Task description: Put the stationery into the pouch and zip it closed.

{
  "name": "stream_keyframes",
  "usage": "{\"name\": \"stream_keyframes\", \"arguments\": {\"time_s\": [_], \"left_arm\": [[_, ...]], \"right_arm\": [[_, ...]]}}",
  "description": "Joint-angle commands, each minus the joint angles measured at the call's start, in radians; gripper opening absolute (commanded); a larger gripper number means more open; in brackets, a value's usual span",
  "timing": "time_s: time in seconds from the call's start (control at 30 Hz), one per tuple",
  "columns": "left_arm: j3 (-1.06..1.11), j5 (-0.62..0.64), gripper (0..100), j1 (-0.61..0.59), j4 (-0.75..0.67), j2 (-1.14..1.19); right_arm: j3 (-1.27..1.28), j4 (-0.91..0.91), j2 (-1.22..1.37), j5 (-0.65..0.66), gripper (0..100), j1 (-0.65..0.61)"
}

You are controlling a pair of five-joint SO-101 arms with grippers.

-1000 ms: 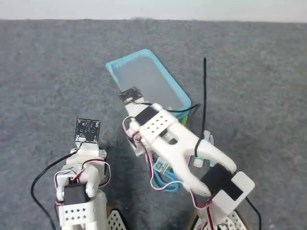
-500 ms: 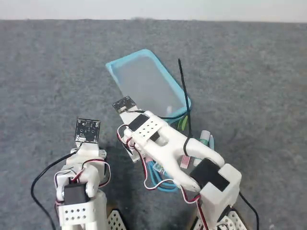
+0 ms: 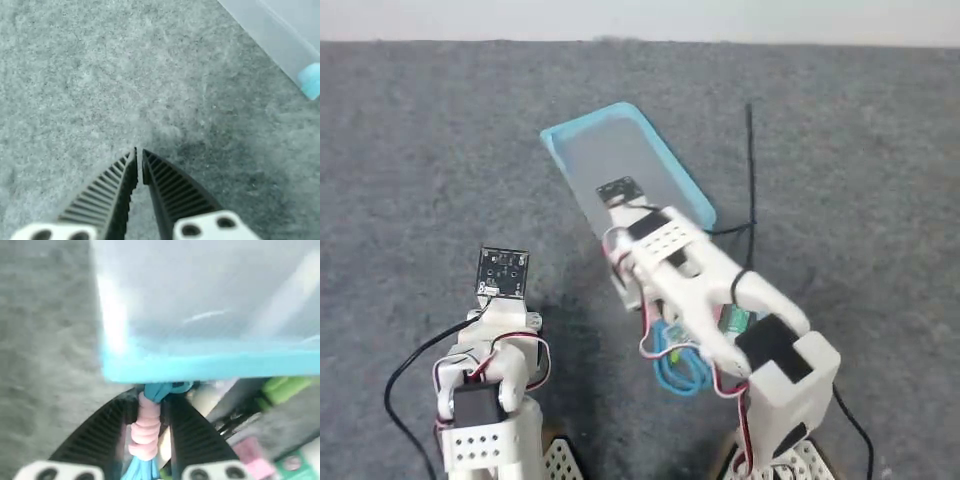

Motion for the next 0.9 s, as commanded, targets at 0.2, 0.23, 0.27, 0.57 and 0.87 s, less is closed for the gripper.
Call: {"name": "stream_keyframes", "arguments": {"time_s": [0.2,0.23,0.27,0.57,0.87], "left_arm": [[-0.007,-0.08,1,-0.04,-0.071,-0.02],[-0.007,-0.147,1,-0.06,-0.107,-0.02],[-0.008,-0.224,1,-0.089,-0.147,-0.02],[-0.058,-0.338,7,-0.272,-0.397,-0.015],[-0.282,-0.221,13,-0.117,-0.261,0.063]], "right_arm": [[-0.08,0.064,-0.242,0.206,0.7,0.013],[-0.071,0.064,-0.292,0.209,0.7,0.001],[-0.06,0.064,-0.343,0.218,0.7,-0.01],[0.147,-0.044,-0.786,0.319,0.7,-0.039],[0.486,-0.259,-1.213,0.316,0.6,0.033]]}}
